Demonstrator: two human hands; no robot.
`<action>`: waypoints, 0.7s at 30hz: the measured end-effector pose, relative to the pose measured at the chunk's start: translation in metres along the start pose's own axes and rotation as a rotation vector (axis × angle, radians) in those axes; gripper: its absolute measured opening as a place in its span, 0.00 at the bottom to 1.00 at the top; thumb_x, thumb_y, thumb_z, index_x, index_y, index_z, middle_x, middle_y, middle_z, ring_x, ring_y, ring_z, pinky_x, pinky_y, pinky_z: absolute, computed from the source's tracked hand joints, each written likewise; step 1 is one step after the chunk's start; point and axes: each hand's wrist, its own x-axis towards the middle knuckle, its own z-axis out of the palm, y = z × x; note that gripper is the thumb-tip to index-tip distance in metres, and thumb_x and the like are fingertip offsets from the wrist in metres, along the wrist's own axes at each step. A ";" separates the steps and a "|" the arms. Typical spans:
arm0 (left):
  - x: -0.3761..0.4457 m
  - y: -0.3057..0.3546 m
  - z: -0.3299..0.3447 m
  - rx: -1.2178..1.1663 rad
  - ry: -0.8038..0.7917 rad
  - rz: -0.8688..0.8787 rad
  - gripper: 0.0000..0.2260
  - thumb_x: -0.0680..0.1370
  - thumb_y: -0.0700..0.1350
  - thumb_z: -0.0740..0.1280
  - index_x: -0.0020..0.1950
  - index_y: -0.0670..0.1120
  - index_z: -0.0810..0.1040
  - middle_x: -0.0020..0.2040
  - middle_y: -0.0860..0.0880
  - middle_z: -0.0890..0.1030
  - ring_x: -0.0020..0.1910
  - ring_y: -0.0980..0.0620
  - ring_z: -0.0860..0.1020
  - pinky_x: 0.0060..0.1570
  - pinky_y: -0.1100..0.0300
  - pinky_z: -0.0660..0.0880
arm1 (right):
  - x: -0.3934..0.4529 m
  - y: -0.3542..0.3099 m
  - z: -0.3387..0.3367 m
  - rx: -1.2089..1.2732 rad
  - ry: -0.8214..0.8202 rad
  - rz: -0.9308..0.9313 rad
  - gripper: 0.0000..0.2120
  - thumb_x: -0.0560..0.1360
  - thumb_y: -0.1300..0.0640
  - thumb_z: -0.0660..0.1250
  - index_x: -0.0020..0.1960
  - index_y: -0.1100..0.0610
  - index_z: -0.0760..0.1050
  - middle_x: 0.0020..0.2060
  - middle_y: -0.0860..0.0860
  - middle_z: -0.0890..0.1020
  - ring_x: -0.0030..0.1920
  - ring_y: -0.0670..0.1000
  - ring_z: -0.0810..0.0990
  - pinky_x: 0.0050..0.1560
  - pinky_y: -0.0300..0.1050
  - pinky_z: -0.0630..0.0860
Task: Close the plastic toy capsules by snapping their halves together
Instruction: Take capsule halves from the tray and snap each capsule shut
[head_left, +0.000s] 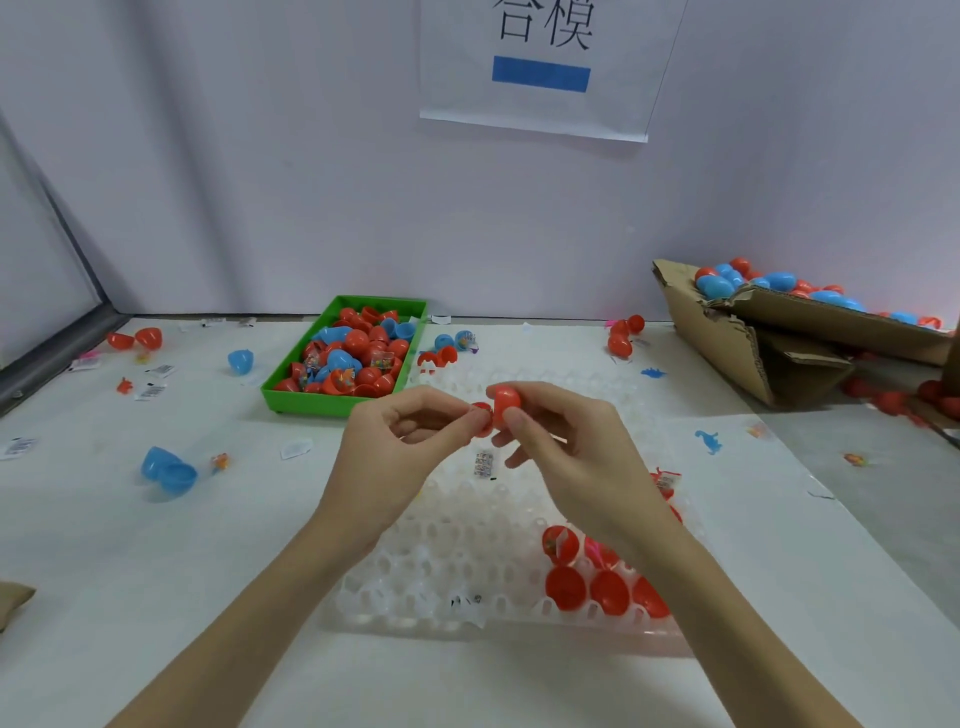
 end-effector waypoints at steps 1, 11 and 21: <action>-0.001 0.000 0.002 0.005 0.019 0.028 0.04 0.75 0.44 0.77 0.48 0.46 0.88 0.45 0.48 0.88 0.46 0.49 0.87 0.49 0.63 0.82 | 0.001 -0.001 -0.002 0.060 -0.005 0.021 0.11 0.84 0.60 0.64 0.64 0.59 0.80 0.48 0.50 0.87 0.49 0.49 0.86 0.46 0.42 0.83; -0.004 0.000 0.010 -0.032 -0.019 0.144 0.09 0.82 0.38 0.69 0.60 0.44 0.85 0.49 0.49 0.89 0.52 0.51 0.87 0.54 0.64 0.81 | 0.002 -0.007 -0.011 0.606 -0.125 0.151 0.13 0.84 0.58 0.62 0.65 0.60 0.79 0.56 0.57 0.86 0.59 0.57 0.85 0.58 0.41 0.80; 0.001 0.006 0.001 -0.105 -0.059 0.123 0.04 0.79 0.43 0.71 0.51 0.43 0.84 0.49 0.45 0.86 0.49 0.47 0.87 0.51 0.61 0.83 | -0.001 -0.007 -0.005 0.385 -0.117 0.106 0.12 0.84 0.60 0.64 0.65 0.58 0.80 0.51 0.55 0.87 0.49 0.56 0.88 0.52 0.45 0.84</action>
